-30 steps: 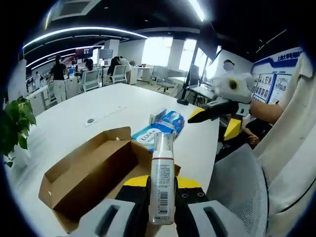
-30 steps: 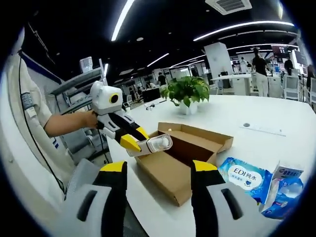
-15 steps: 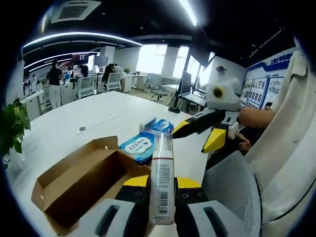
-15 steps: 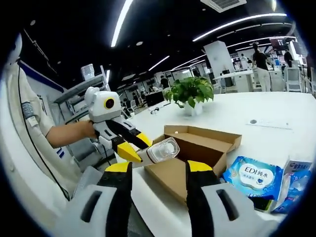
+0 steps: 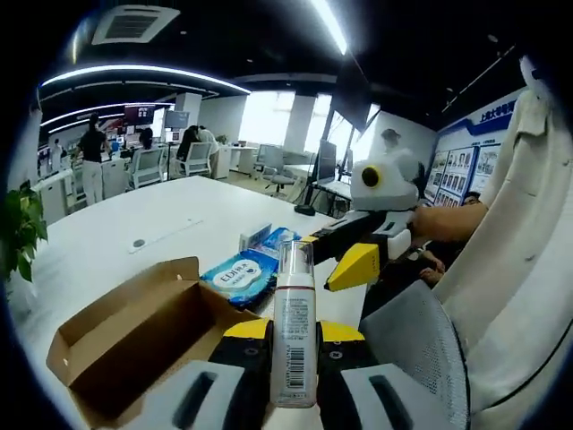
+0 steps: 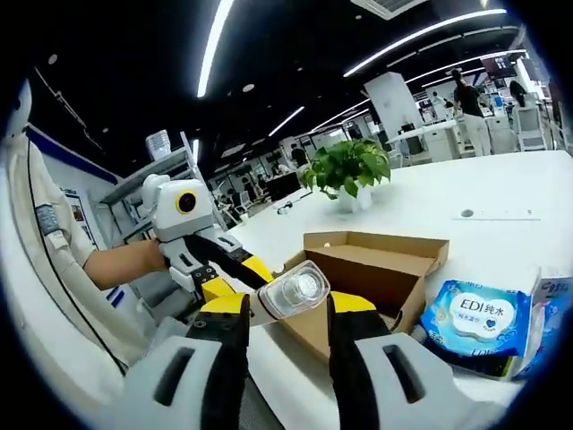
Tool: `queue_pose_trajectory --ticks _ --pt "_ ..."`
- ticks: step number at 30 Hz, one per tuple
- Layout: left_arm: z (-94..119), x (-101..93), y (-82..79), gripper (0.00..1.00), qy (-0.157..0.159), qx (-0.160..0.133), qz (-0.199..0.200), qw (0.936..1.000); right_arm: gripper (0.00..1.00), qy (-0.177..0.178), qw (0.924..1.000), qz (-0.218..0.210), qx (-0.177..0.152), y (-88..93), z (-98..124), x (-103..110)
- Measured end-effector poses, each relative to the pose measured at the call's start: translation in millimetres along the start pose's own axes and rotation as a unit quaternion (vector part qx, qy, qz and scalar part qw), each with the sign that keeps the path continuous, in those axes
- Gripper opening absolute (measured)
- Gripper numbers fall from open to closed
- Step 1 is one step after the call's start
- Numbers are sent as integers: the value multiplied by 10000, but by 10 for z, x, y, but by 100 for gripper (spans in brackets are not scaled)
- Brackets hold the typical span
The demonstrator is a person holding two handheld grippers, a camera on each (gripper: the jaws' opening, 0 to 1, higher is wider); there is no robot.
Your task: Operate the shoe box by opening the lid, removing the specified soft item, and placing it in the target area until the item is outside and the box remains undamaged.
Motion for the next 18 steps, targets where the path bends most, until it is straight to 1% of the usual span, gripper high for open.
queue_pose_trajectory --ticks 5,9,12,14,18 --pt "-7 -12 1 17 40 -102 102 9999 28 -3 9998 -135 -151 -17 -11 -28" --pt "-15 -10 3 17 49 -125 170 9998 27 5 9998 -125 -183 -26 -17 -27" --pt "-17 6 8 17 124 -142 285 9994 26 -30 9995 -144 -283 -55 -20 -14" --pt "-17 -10 6 17 184 -145 357 9991 26 -46 9995 -118 -293 -63 -22 -16" --pt "-21 -49 4 17 263 -105 343 9990 25 -89 9995 -99 -297 -77 -38 1"
Point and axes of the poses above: the point that each gripper's makers call its tool centre point, and the gripper's own axes: z roughly backward along the fingers, x roughly to its left, y roughly out of its underside, the point moved 9 cm from there along z, roughly backward along the fingers, and after that the axes turned 15 degrees about -y, right-handed, at the moved point
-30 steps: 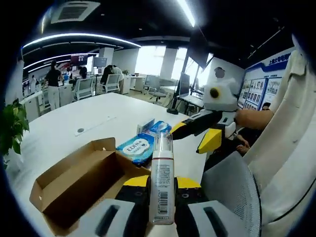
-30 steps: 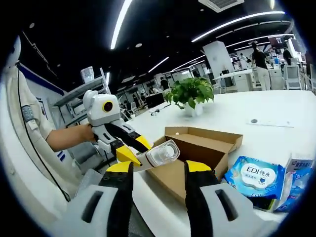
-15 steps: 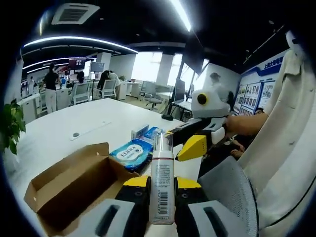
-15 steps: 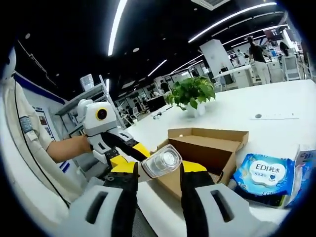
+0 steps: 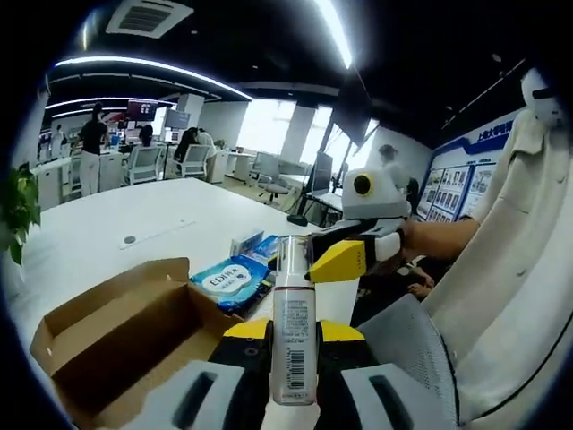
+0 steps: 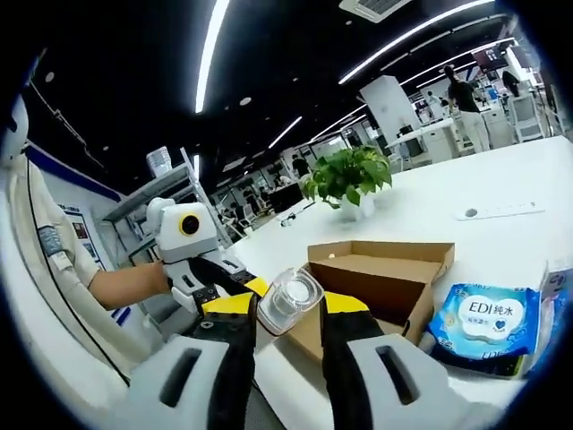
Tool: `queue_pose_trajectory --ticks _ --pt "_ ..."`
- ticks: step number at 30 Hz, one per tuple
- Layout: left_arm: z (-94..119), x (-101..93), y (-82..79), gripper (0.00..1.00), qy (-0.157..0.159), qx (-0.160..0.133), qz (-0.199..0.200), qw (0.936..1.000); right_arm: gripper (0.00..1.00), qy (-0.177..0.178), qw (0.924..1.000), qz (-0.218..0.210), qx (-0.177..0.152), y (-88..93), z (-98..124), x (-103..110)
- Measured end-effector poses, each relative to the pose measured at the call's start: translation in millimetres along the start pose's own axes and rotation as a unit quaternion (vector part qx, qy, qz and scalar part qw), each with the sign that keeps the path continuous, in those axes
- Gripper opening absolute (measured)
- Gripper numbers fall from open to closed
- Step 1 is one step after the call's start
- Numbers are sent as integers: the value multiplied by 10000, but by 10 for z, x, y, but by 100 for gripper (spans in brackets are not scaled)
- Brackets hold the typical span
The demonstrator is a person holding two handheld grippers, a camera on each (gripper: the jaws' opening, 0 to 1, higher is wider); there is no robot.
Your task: Operate the shoe box by opening the lid, removing the specified soft item, and placing it in the target area until the item is outside and the box remains undamaged.
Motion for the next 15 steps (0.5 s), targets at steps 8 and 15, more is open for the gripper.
queue_pose_trajectory --ticks 8,15 --pt "6 -37 -15 17 144 -53 -27 9999 25 -121 9998 159 20 -26 -8 32" --pt "-7 -70 -19 17 341 -55 -15 9994 25 -261 9994 231 66 -41 -25 62"
Point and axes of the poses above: the point that each gripper's makers call its tool centre point, and the gripper's own axes: z roughly backward along the fingers, x roughly to its left, y roughly out of its underside, the point moved 9 cm from there along z, roughly backward along the fingers, and after that the axes turned 15 degrees about -y, right-handed, at the moved point
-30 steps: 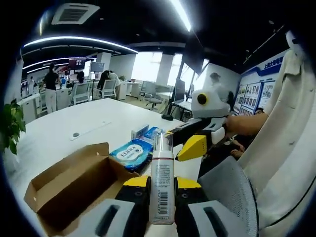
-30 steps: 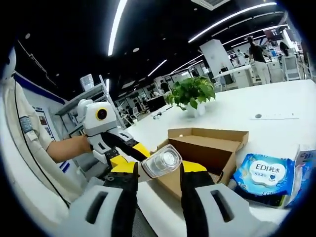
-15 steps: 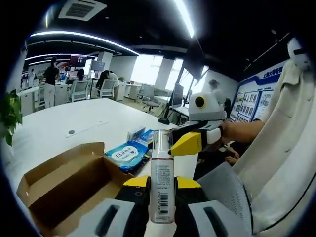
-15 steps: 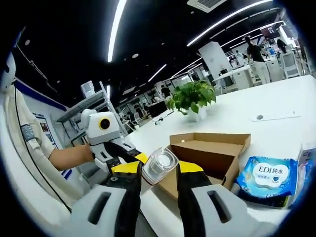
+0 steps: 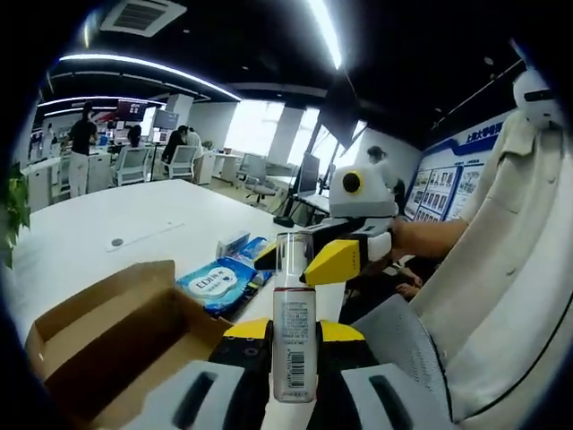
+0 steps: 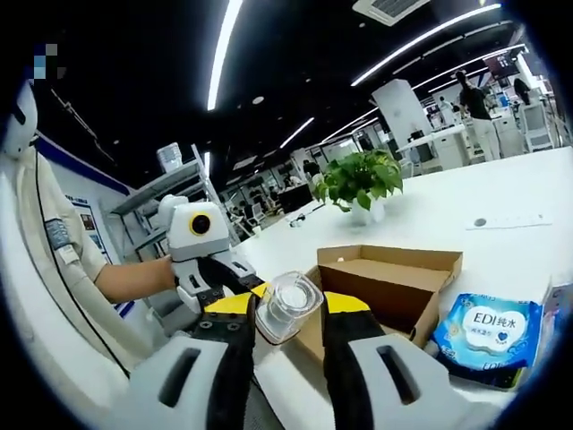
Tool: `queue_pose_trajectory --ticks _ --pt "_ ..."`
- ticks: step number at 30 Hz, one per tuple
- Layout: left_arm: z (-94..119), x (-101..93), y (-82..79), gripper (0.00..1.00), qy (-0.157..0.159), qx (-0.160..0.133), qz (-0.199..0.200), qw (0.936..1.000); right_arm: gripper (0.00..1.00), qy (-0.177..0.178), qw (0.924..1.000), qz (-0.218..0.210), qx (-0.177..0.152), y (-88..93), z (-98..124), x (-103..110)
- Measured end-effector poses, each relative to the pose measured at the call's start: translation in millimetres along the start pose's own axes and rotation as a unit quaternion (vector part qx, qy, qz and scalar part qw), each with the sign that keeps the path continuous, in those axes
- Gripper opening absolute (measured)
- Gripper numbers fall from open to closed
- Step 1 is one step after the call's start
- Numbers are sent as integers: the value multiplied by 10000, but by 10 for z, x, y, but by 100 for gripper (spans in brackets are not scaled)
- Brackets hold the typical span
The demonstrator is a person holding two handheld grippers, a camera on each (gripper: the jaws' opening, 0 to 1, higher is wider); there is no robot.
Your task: Operate the shoe box by opening the lid, removing the specified soft item, and placing it in the target area until the item is outside and the box remains undamaged.
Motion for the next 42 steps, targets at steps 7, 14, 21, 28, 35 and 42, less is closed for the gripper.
queue_pose_trajectory --ticks 7,14,21,28,35,42 --pt "-33 18 18 18 1 70 -124 9999 22 46 9999 91 119 2 -43 17" --pt "-66 59 33 18 -48 149 -292 9995 20 92 9997 100 221 -5 -56 11" --pt "-97 100 11 19 -163 63 -494 9986 20 122 9995 160 248 -28 -49 -20" --pt "-163 155 19 26 -336 118 -708 9969 20 143 9995 177 225 -82 -34 -80" --pt "-203 230 2 34 -495 48 -729 9961 20 201 9993 190 243 -138 -5 -191" --pt "-148 352 17 44 -676 55 -675 9954 20 270 9989 267 265 -232 33 -335"
Point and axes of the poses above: the point that each gripper's makers call its tool centre point, and the gripper's own axes: z roughly backward along the fingers, x roughly to its left, y roughly out of its underside, the point moved 9 cm from there along z, roughly backward along the fingers, and after that the axes turned 15 degrees about -y, right-handed, at the moved point
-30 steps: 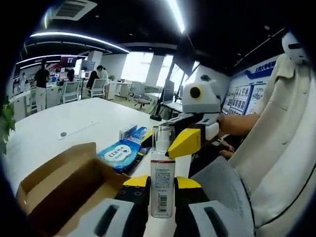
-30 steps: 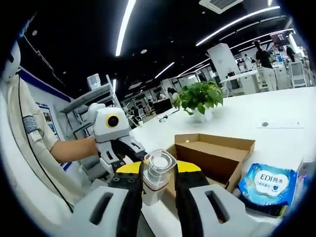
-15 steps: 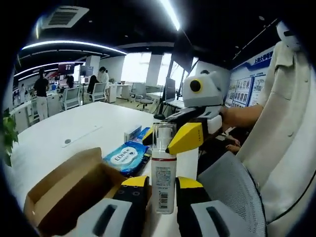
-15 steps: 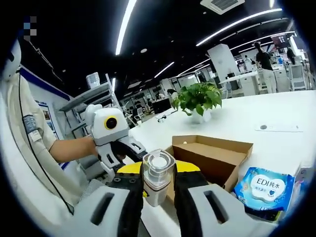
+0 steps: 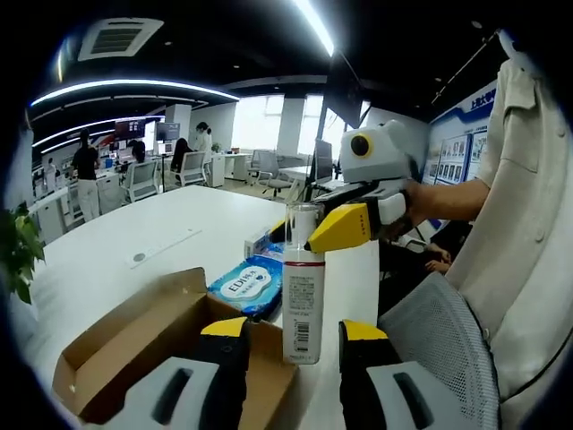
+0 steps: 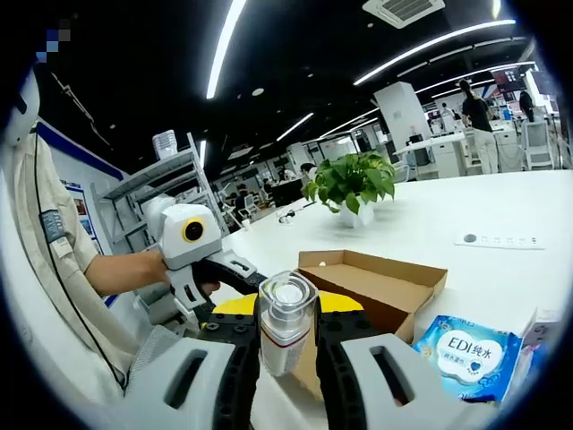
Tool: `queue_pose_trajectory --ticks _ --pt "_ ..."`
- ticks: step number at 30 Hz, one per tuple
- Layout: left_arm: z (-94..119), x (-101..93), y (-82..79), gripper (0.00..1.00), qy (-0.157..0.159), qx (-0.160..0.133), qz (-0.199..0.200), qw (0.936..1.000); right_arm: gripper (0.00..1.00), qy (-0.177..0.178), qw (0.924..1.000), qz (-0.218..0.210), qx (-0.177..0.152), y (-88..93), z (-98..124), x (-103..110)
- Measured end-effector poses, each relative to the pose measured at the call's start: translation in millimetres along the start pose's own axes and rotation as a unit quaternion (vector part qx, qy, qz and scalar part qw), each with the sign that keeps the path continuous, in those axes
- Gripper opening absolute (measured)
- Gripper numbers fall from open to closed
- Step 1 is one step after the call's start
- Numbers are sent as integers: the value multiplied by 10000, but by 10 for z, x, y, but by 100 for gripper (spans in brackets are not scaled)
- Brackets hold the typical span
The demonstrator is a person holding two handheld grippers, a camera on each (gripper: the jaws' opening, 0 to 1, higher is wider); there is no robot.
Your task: Operate the shoe box by opening the lid, removing the specified soft item, and placing it in the target area until the item is outside and the box remains undamaged.
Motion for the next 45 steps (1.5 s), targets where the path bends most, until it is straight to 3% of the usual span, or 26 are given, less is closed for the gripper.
queue_pose_trajectory --ticks 11,24,37,45 --pt "154 133 85 60 -572 74 194 9981 20 214 9995 230 31 -227 144 -287" --pt "411 249 243 83 -1354 63 558 9892 20 479 9963 663 271 -414 333 -647" --pt "660 306 348 100 -1792 140 753 9808 20 737 9904 946 691 -464 433 -1127" --pt "790 386 418 100 -2013 148 871 9755 20 859 9843 1172 997 -410 425 -1399"
Point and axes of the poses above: the point that each gripper's makers call its tool centre point, and the gripper's own axes: z roughly backward along the fingers, x roughly to its left, y roughly out of its underside, the point moved 9 cm from there along z, roughly backward along the fingers, and after that the axes turned 15 degrees about -y, right-handed, at the moved point
